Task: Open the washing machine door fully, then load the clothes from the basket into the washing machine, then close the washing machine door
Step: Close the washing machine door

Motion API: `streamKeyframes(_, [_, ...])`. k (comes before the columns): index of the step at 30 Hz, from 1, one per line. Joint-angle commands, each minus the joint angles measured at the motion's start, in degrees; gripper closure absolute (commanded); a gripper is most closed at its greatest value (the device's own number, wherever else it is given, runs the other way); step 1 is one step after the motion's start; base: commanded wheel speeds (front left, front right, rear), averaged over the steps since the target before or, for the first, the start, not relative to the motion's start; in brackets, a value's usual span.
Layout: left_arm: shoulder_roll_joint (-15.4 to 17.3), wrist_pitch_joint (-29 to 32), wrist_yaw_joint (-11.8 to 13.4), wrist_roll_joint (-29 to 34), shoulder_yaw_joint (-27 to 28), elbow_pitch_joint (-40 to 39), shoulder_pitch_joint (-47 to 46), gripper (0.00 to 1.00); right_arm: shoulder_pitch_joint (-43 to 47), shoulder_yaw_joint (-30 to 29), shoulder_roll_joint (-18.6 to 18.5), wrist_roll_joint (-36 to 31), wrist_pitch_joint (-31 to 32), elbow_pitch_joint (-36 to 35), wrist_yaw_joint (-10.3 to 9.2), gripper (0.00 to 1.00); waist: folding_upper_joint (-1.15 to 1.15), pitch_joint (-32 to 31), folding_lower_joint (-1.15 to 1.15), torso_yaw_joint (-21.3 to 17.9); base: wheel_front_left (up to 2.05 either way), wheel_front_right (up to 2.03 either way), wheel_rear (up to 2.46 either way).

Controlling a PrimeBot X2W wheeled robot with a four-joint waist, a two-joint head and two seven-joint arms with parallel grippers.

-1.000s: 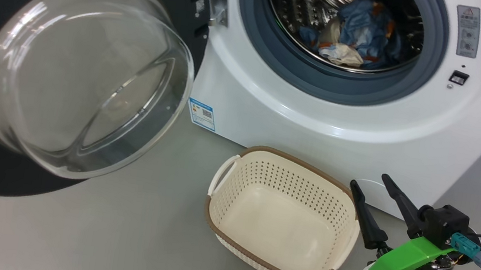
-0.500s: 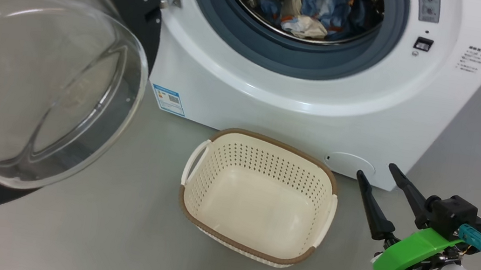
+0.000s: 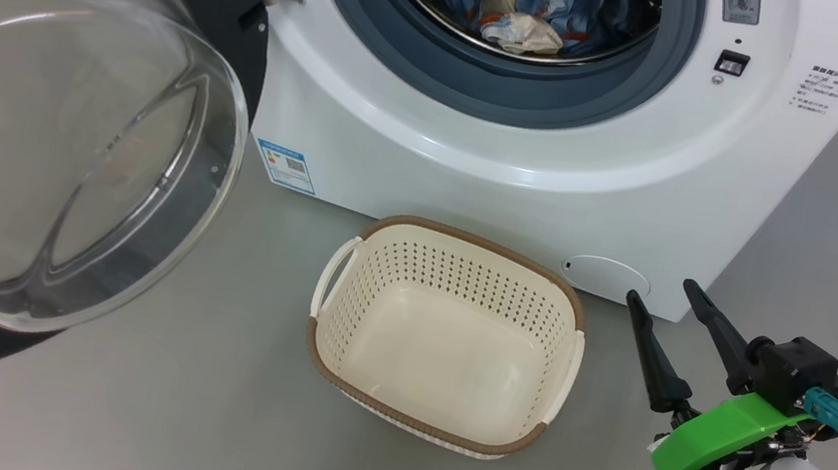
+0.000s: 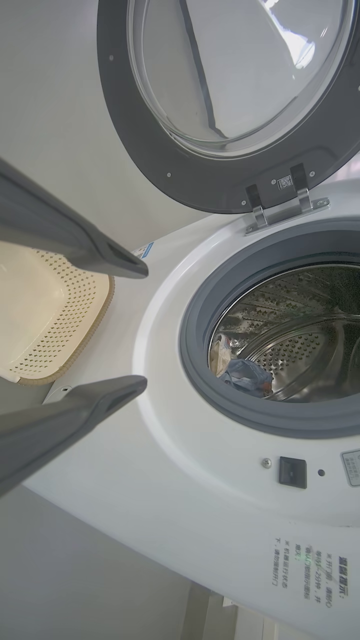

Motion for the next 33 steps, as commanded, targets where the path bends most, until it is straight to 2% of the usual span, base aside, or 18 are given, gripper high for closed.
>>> streamKeyframes(1, [3.8, 2.5, -0.2, -0.2, 0.1, -1.3, 0.1, 1.00, -0.2, 0.3, 0.0, -0.6, -0.2, -1.1, 0.26, 0.00, 0.00, -0.4, 0.00, 0.3, 0.00, 0.00, 0.00])
streamKeyframes(5, [3.7, 9.5, -0.2, -0.1, -1.9, -3.7, 1.6, 1.00, 0.3, 0.1, 0.6, -0.5, -0.4, -0.8, 0.26, 0.00, 0.00, -1.1, 0.00, 0.7, 0.00, 0.00, 0.00])
streamKeyframes(9, [2.5, 17.7, -0.2, 0.2, -4.6, -9.5, 4.9, 1.00, 0.8, 0.0, 1.4, -0.2, -0.6, -0.3, 0.26, 0.00, 0.00, -2.3, 0.00, 1.3, 0.00, 0.00, 0.00])
streamKeyframes(22, [-0.7, 30.1, 0.0, -2.2, -7.1, -22.8, 12.9, 1.00, 2.1, 0.1, 3.1, 1.3, -0.9, 0.3, 0.26, 0.00, 0.00, -5.7, 0.00, 2.0, 0.00, 0.00, 0.00])
streamKeyframes(26, [-1.6, 33.1, 1.5, -3.3, -7.7, -28.1, 15.5, 1.00, 2.8, -0.3, 3.5, 1.5, -0.9, -0.3, 0.26, 0.00, 0.00, -6.6, 0.00, 1.8, 0.00, 0.00, 0.00])
streamKeyframes(33, [-4.3, 38.1, 6.1, -6.0, -9.3, -41.0, 20.1, 1.00, 4.1, -1.3, 4.4, 1.6, -0.9, -1.1, 0.26, 0.00, 0.00, -7.6, 0.00, 1.1, 0.00, 0.00, 0.00])
